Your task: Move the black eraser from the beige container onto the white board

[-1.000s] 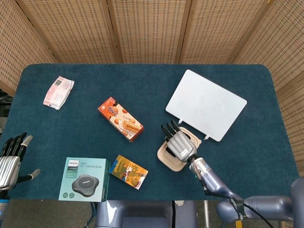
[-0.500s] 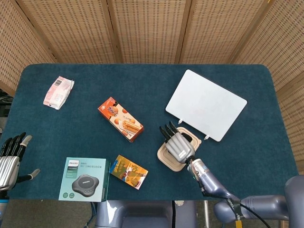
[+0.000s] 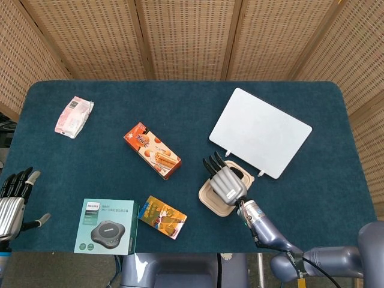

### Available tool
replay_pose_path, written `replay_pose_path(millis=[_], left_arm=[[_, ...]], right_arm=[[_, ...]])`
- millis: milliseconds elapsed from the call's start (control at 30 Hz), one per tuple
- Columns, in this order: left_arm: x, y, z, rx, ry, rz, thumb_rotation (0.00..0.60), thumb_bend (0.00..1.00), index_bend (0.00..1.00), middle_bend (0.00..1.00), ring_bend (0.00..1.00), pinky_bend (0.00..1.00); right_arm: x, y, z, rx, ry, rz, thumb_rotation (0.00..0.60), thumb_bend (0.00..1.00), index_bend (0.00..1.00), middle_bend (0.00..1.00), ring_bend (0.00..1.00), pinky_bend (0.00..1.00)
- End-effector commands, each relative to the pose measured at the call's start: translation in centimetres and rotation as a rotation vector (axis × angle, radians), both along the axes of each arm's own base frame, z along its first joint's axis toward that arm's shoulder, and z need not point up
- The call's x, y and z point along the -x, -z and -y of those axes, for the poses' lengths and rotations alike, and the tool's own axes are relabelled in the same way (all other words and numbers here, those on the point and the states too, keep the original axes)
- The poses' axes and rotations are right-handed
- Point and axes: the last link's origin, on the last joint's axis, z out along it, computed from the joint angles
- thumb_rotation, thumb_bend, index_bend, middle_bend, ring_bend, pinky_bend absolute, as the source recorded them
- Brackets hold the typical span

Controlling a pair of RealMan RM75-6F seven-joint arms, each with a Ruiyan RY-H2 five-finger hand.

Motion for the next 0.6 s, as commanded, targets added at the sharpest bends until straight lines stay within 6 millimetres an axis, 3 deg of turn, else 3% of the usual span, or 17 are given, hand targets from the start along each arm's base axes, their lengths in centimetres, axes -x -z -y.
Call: replay_pose_path(millis=[33,600], left_arm=[[0.0,0.0,0.0,-0.001,-0.001,-0.001,0.6,0.15,0.0,0.0,0.0,0.0],[-0.1,-0.1,0.1,-0.004,0.003,0.002,0.6,0.15,0.0,0.0,0.0,0.0]], right_arm=[[-0.1,-0.2,0.2,0.021,0.002,0.014,0.6,0.13,0.52,0.05,0.0,0.0],[0.2,-4.0,1.6,0.248,0.013,0.127,0.6,0.13,0.52,0.05,0.0,0.0]])
